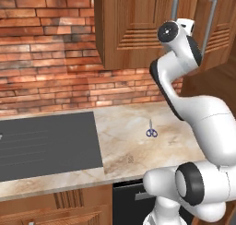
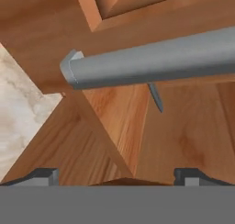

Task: Pick the pan from the cabinet and place it on the stove. Then turn on the stove burner for the pan.

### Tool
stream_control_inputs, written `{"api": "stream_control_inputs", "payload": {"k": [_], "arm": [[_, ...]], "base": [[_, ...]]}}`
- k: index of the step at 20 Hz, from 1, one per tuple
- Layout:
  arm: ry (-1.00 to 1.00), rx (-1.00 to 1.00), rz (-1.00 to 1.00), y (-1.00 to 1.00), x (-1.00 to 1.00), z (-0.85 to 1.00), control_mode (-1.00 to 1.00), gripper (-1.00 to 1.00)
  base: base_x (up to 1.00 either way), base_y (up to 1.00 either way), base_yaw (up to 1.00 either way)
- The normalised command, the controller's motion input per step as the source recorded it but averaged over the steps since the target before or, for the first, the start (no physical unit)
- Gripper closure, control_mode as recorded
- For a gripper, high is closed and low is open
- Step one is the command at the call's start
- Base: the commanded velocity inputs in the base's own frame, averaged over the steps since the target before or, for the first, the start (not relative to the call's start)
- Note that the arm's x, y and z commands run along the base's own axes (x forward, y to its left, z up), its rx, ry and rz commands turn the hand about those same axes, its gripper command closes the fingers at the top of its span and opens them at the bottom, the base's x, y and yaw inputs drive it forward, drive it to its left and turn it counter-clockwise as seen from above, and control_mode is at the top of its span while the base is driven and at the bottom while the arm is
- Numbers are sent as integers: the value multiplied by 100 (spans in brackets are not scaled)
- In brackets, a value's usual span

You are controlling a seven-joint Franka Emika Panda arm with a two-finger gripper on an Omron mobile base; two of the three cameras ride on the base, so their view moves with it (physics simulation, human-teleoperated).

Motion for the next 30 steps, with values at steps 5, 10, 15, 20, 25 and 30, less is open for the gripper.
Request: {"api": "stream_control_inputs", "payload": {"k": [5,10,15,20,25,30], "arm": [[-8,0,-8,-17,-85,-2,-100,-100],[-3,0,-10,-24,-63,0,-100,-100],[0,0,-8,-38,-54,0,-100,-100],[0,0,-6,-50,-33,0,-100,-100],[0,0,-5,-55,-33,0,-100,-100],[0,1,-5,-64,-27,0,-100,-100]], "base": [[0,0,0],[0,0,0],[0,0,0],[0,0,0],[0,0,0],[0,0,0]]}}
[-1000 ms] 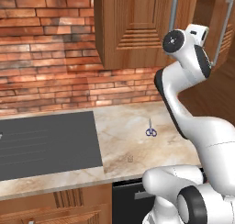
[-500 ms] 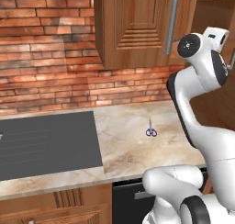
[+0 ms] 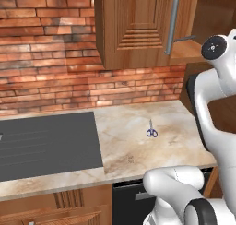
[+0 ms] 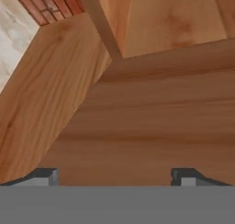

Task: Pick the pan from the cabinet and place it on the stove. Then turn on the stove burner for the pan.

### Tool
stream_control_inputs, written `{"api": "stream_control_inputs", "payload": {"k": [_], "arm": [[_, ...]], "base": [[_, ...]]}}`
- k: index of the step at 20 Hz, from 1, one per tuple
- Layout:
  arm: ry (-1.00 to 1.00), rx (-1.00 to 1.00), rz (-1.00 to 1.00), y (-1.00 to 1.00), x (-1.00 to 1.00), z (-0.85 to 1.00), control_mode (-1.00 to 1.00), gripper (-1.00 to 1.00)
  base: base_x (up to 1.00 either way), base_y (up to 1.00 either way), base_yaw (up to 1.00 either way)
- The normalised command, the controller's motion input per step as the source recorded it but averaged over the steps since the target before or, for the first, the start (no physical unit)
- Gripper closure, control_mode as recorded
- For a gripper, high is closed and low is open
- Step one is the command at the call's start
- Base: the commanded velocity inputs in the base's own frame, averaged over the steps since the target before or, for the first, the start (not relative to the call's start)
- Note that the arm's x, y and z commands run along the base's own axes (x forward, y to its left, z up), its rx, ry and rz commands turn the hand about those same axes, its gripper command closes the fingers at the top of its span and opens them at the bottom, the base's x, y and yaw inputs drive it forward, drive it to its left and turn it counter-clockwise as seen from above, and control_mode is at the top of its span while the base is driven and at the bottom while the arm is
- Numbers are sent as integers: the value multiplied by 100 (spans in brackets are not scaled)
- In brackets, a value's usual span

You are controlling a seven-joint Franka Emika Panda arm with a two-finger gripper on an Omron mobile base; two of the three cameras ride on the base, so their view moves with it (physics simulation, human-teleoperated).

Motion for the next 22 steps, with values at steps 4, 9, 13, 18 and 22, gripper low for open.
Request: {"api": "stream_control_inputs", "payload": {"k": [4,9,13,18,22], "arm": [[5,2,-5,-64,-4,0,-100,-100],[5,4,-4,-63,0,-2,-100,-100],[5,3,-2,-53,0,-3,-100,-100],[1,4,-2,-32,0,-2,-100,-100],[0,0,-1,-21,-1,0,-100,-100]], "base": [[0,0,0],[0,0,0],[0,0,0],[0,0,0],[0,0,0]]}}
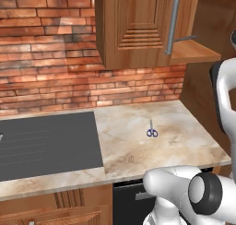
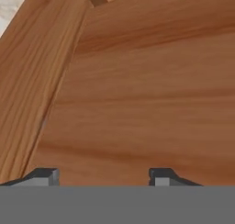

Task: Pick the pan from the cabinet and place it on the stove. Then turn on the stove burner for the pan.

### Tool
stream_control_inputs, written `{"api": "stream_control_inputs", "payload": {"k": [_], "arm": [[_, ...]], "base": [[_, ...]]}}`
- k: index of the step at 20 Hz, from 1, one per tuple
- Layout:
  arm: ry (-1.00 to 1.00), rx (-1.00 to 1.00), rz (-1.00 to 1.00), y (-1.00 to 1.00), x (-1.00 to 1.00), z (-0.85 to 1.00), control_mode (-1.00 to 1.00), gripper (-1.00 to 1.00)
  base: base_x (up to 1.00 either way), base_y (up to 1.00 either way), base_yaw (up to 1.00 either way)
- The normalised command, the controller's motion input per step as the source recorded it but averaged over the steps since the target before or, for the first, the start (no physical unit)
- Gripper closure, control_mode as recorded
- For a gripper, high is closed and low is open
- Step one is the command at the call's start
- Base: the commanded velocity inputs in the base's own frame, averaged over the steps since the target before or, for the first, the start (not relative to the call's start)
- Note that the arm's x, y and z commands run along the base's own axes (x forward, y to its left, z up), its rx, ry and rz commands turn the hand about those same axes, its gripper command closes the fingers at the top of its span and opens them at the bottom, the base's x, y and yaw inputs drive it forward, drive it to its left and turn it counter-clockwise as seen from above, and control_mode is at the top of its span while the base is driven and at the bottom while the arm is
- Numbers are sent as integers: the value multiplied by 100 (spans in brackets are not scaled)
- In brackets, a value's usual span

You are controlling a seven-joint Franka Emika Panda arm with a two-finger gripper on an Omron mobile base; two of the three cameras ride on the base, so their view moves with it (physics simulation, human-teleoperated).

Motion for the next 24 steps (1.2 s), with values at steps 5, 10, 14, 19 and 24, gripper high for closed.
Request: {"api": "stream_control_inputs", "payload": {"k": [5,10,14,19,24], "arm": [[-9,2,0,14,-19,0,-100,-100],[-21,0,0,100,-7,0,-100,-100],[-34,2,0,99,-11,0,-100,-100],[-39,9,2,89,-7,0,-100,-100],[-42,21,19,43,0,0,-100,-100]], "base": [[0,0,0],[0,0,0],[0,0,0],[0,0,0],[0,0,0]]}}
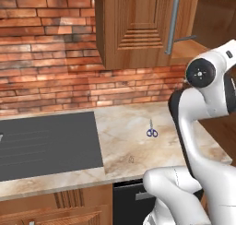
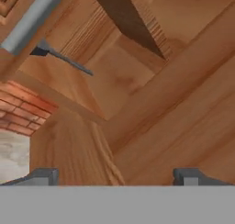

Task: Pick the pan from the cabinet and place it on the stove. Then turn on the stove burner for the pan.

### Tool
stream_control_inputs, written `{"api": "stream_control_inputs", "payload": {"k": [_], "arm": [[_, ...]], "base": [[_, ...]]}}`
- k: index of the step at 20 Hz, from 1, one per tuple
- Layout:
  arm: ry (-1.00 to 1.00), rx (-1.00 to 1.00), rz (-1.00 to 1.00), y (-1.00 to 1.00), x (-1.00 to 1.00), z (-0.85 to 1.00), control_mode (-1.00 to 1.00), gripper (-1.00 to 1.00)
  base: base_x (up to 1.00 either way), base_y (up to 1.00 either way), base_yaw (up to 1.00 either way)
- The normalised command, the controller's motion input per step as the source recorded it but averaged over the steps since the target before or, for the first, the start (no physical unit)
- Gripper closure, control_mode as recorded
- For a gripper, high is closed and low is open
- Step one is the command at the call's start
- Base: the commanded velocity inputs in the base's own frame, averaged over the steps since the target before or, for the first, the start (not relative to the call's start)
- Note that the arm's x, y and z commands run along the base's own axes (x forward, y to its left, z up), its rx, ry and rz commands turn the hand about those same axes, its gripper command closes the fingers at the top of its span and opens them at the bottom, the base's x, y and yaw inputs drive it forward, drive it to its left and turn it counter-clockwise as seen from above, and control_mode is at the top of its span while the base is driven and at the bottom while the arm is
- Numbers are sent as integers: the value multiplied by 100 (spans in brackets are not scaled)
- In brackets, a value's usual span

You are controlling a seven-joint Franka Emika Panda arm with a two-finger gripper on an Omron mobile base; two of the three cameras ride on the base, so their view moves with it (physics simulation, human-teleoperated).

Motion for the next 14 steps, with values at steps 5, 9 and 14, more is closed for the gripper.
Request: {"api": "stream_control_inputs", "payload": {"k": [5,9,14], "arm": [[-39,27,24,29,0,0,-100,-100],[-26,29,24,29,2,1,-100,-100],[-14,27,14,27,10,9,-100,-100]], "base": [[0,0,0],[0,0,0],[0,0,0]]}}
